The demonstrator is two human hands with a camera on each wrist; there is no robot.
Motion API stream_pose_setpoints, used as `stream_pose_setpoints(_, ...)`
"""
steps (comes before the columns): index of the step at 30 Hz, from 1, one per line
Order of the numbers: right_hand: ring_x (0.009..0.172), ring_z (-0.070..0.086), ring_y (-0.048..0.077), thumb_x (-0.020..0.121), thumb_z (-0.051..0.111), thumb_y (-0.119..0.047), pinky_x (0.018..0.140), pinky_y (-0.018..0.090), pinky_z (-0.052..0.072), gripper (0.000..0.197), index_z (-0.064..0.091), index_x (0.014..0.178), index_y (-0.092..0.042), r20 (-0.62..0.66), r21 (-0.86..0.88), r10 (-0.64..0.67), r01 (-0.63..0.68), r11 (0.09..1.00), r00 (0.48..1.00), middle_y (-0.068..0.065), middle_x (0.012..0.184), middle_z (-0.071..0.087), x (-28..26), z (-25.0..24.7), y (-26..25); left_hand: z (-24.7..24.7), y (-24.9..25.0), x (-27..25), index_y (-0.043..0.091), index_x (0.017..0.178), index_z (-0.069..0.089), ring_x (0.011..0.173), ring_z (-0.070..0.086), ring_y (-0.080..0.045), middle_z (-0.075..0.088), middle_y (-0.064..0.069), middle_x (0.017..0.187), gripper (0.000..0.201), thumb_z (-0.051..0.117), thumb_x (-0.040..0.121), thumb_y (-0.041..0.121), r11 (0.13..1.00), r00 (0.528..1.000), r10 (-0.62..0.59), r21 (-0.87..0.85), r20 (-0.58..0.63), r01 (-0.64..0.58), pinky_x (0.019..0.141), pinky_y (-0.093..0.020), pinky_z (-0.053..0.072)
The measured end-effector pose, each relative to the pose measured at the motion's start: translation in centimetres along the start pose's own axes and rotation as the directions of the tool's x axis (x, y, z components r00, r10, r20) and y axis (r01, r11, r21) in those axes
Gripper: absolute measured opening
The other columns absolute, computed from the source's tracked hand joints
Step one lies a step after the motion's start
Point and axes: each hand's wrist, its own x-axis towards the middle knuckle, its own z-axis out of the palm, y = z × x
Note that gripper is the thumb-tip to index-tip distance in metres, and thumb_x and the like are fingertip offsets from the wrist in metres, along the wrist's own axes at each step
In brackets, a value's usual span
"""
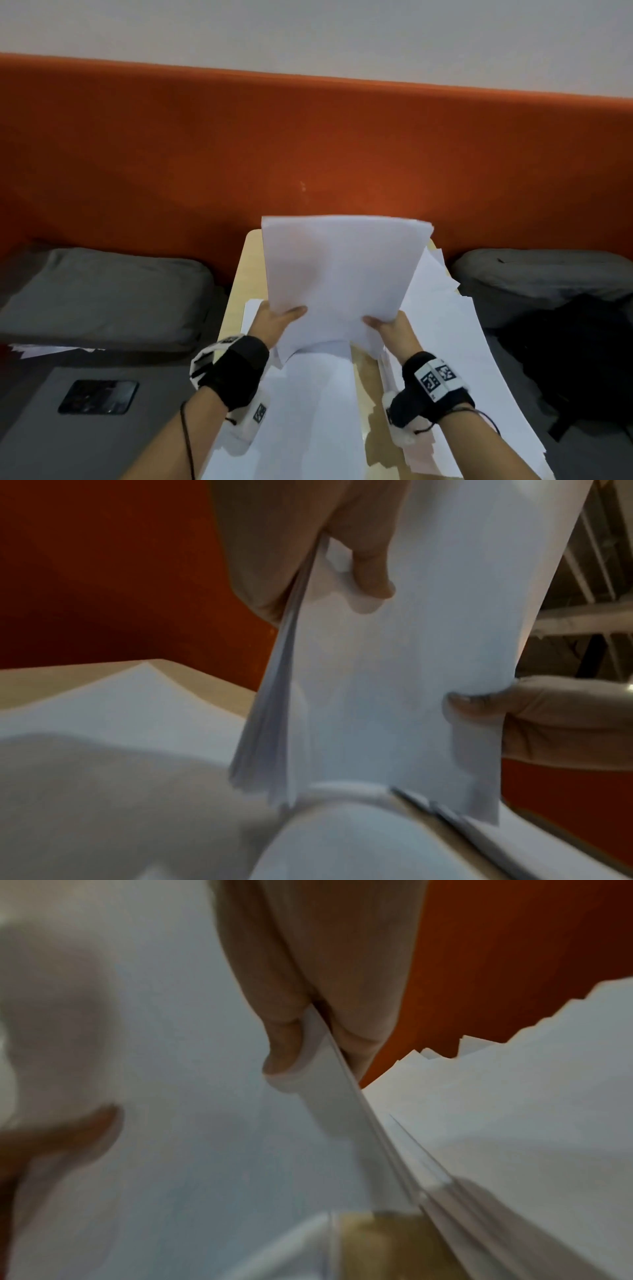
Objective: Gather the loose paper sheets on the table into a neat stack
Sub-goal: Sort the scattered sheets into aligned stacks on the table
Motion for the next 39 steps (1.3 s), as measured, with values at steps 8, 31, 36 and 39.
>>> stream_pose_setpoints(8, 0.092, 0.065, 0.016, 0.084, 0.066, -0.005, 0.076, 0.02, 0.051, 0.03, 0.06, 0.113, -0.01, 0.296, -0.078, 0.002, 0.022, 0.997, 0.955, 0.006, 0.108, 0.067, -1.2, -3.6, -1.8, -0.9, 2.8, 1.9, 0.005, 0.119, 0.056, 0.098, 0.064, -0.022, 0.065, -0.008, 0.116, 0.05, 0.074, 0.076, 0.024, 1.0, 0.97, -0.004, -0.026, 0.244, 0.011, 0.092, -0.04, 0.051)
stream_pose_setpoints(31, 0.133, 0.027, 0.035, 0.064, 0.068, -0.071, 0.106, 0.047, 0.029, 0.109, 0.023, 0.143, -0.01, -0.518, -0.642, 0.392, -0.649, 0.409, 0.76, 0.019, 0.143, 0.027, -1.9, -10.5, 6.9, 1.6, -6.0, 2.7, 0.0, 0.135, 0.043, 0.121, 0.05, -0.033, 0.052, -0.016, 0.134, 0.046, 0.055, 0.092, 0.013, 0.9, 0.938, -0.339, 0.315, 0.068, 0.302, 0.097, -0.031, 0.038)
stream_pose_setpoints(36, 0.132, 0.029, 0.034, 0.064, 0.067, -0.071, 0.105, 0.047, 0.031, 0.106, 0.03, 0.139, -0.006, -0.533, -0.647, 0.367, -0.646, 0.404, 0.763, 0.018, 0.14, 0.029, -2.2, -10.3, 6.8, 1.3, -6.5, 3.1, 0.008, 0.134, 0.039, 0.12, 0.051, -0.03, 0.056, -0.01, 0.125, 0.062, 0.068, 0.08, 0.0, 0.945, 0.976, -0.214, 0.262, 0.039, 0.197, 0.103, -0.039, 0.04)
stream_pose_setpoints(39, 0.132, 0.028, 0.034, 0.065, 0.068, -0.069, 0.105, 0.046, 0.031, 0.104, 0.029, 0.14, -0.007, -0.539, -0.643, 0.372, -0.655, 0.397, 0.755, 0.018, 0.142, 0.028, -2.3, -10.2, 6.4, 1.8, -6.0, 2.9, 0.017, 0.148, 0.008, 0.128, 0.042, -0.031, 0.042, -0.011, 0.139, 0.094, 0.065, 0.078, -0.01, 0.926, 0.996, -0.085, 0.37, 0.004, 0.077, 0.107, -0.039, 0.034)
